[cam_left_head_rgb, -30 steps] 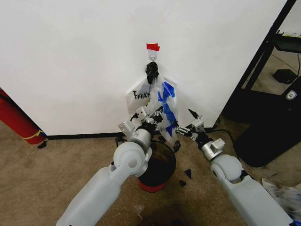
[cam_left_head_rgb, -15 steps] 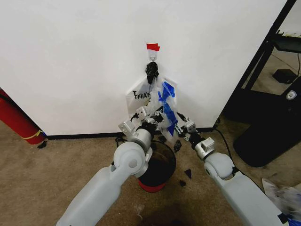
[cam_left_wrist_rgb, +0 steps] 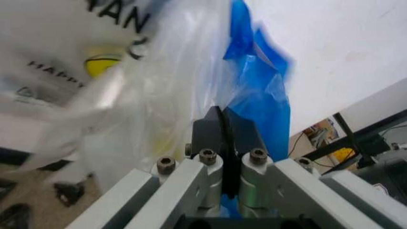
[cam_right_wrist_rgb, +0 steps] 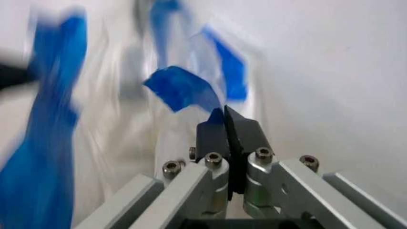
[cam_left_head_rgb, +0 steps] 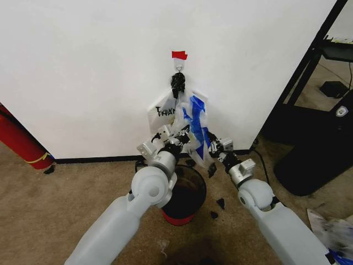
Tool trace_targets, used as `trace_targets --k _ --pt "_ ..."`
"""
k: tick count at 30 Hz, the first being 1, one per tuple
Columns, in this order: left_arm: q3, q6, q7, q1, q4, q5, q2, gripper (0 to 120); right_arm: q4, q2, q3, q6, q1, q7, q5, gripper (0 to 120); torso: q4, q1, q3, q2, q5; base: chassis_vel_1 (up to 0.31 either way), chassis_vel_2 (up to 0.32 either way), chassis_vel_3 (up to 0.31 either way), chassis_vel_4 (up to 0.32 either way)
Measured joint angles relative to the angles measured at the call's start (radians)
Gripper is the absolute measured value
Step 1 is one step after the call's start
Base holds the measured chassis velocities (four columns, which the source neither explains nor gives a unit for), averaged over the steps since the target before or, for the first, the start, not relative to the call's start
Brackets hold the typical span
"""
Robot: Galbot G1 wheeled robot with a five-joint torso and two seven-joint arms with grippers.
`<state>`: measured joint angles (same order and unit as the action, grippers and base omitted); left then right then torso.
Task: Pick up the garbage bag from the wall and place it over the trash bin.
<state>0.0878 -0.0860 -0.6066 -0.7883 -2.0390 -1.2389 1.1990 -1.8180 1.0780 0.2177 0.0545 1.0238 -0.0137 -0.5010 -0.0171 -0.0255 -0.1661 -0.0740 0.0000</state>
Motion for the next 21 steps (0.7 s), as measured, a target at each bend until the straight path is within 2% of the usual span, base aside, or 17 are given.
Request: trace_targets --k 4,8,12,21 --pt "-0.029 -0.001 0.003 -0.045 -0.033 -0.015 -0.038 0 -0.095 -0.007 0.081 -0.002 0.088 -0.006 -0.063 0 0.0001 0.0 0.0 0.0 -0.0002 0.0 0.0 0.0 0.0" --pt "-0.046 -0.001 0.004 -0.069 -0.053 -0.022 -0.054 0 -0.138 -0.007 0.123 0.001 0.149 -0.016 -0.072 0 0.0 0.0 0.0 0.0 0.0 0.0 0.0 0.0 0.0" --pt "-0.063 0.001 0.004 -0.109 -0.107 -0.026 -0.078 0 -0.187 0.003 0.189 0.022 0.267 -0.043 -0.068 0 -0.0001 0.0 0.0 0.0 -0.0001 0.0 0.0 0.0 0.0" --pt "-0.083 0.001 0.005 -0.194 -0.199 -0.022 -0.11 0 -0.245 0.03 0.249 0.044 0.389 -0.075 -0.06 0 0.0 0.0 0.0 0.0 0.0 0.0 0.0 0.0 0.0"
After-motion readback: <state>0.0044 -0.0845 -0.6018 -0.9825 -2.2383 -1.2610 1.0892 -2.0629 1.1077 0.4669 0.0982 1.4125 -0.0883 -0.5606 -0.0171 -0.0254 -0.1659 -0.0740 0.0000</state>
